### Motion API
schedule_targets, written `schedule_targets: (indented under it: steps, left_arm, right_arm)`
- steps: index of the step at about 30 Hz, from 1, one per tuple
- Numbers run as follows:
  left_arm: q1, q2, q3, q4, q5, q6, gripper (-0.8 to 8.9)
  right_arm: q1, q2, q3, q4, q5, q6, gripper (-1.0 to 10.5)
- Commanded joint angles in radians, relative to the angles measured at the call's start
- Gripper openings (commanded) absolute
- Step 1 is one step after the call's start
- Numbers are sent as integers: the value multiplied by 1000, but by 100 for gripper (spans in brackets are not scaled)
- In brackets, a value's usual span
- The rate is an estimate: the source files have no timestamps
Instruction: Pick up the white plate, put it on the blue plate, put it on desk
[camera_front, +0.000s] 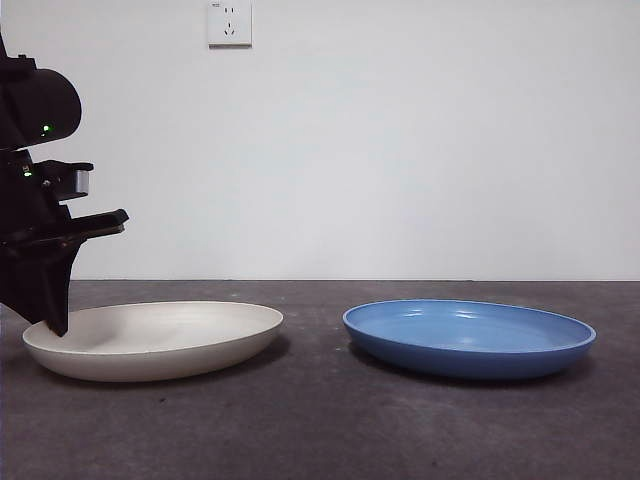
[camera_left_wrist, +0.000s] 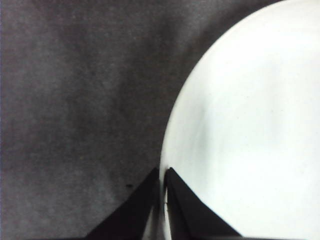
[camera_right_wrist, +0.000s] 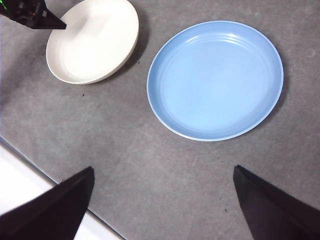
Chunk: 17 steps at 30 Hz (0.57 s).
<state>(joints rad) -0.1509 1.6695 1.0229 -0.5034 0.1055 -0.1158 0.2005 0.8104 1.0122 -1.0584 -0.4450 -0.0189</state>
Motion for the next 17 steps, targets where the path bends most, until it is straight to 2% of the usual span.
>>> schedule_targets:
  steps: [1,6,11,17]
  left_arm:
    - [0,-2,21,5,-7,-9,7]
    - [0,-57,43,-5,41,-16,7]
    - [-4,-137,75,-24,103,-63,7]
    - [-62,-195,137,-75,139,-96,8]
  right_arm:
    - [3,5,18,7,2,8,446]
    - [3,5,18,7,1,8,446]
    - [3,5,18,7,2,8,446]
    - [3,5,18,7,2,8,446]
